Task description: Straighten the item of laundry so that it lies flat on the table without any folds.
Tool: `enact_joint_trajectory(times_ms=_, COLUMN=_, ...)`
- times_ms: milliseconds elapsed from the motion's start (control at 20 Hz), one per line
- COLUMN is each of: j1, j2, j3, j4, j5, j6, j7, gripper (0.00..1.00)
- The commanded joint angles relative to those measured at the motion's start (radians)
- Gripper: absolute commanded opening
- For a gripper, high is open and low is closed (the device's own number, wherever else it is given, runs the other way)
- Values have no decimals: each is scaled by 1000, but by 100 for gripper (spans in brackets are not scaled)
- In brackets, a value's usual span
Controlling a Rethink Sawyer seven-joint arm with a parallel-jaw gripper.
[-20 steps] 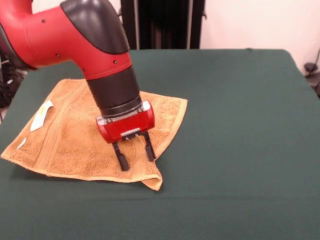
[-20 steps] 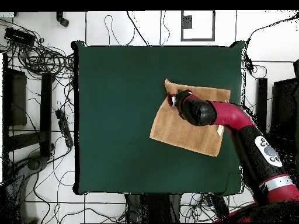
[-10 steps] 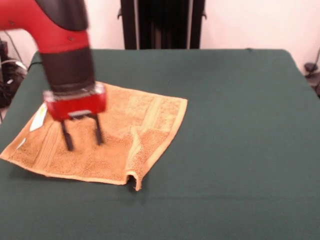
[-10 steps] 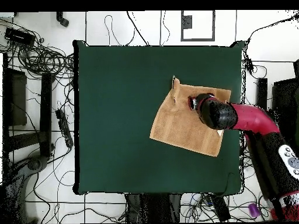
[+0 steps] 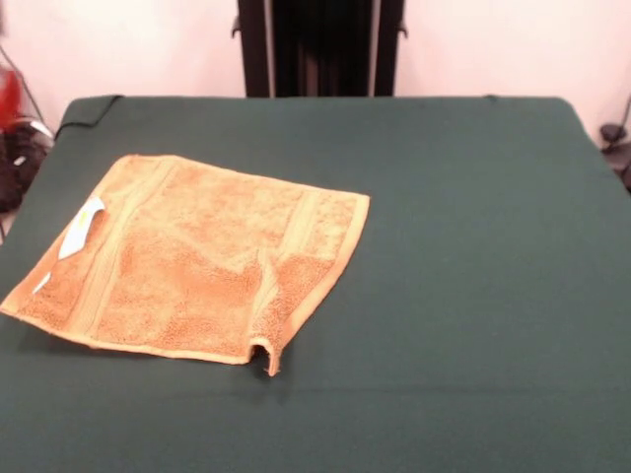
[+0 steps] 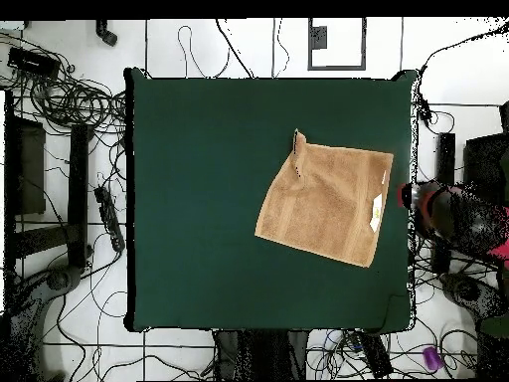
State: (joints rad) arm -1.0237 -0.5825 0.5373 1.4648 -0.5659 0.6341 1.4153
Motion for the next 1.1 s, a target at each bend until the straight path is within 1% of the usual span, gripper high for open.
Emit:
enact_joint_trajectory(times_ms=50, j1=-89, j2=-60, j3=-60, j4=73, j5=30, j6=106, j7=-39, gripper=100)
enact_joint_trajectory(times_ms=100, j1=-99, j2=-59, j3=-65, j4=70, j5=29, j6=101, j7=-36, gripper=100)
enact_joint_trajectory(times_ms=300, j1=-129, j2=-68, j3=-102, j4=77, j5=39, j6=66, j7=44, gripper=100)
enact_joint_trajectory(times_ms=500, j1=-134, j2=-102, j3=-140, j4=173, j5=63, j6=-16, j7=153, gripper=100)
enact_joint_trajectory(times_ms=550, j1=-136, j2=-110, j3=-151, j4=218, j5=73, j6=-67, j7=196, gripper=100)
enact_joint_trajectory(times_ms=750, j1=-161, j2=-90, j3=-141, j4=260, j5=109, j6=-95, j7=186, gripper=100)
enact_joint_trajectory(times_ms=1100, j1=-145, j2=-86, j3=-162, j4=303, j5=153, j6=-128, j7=189, gripper=100)
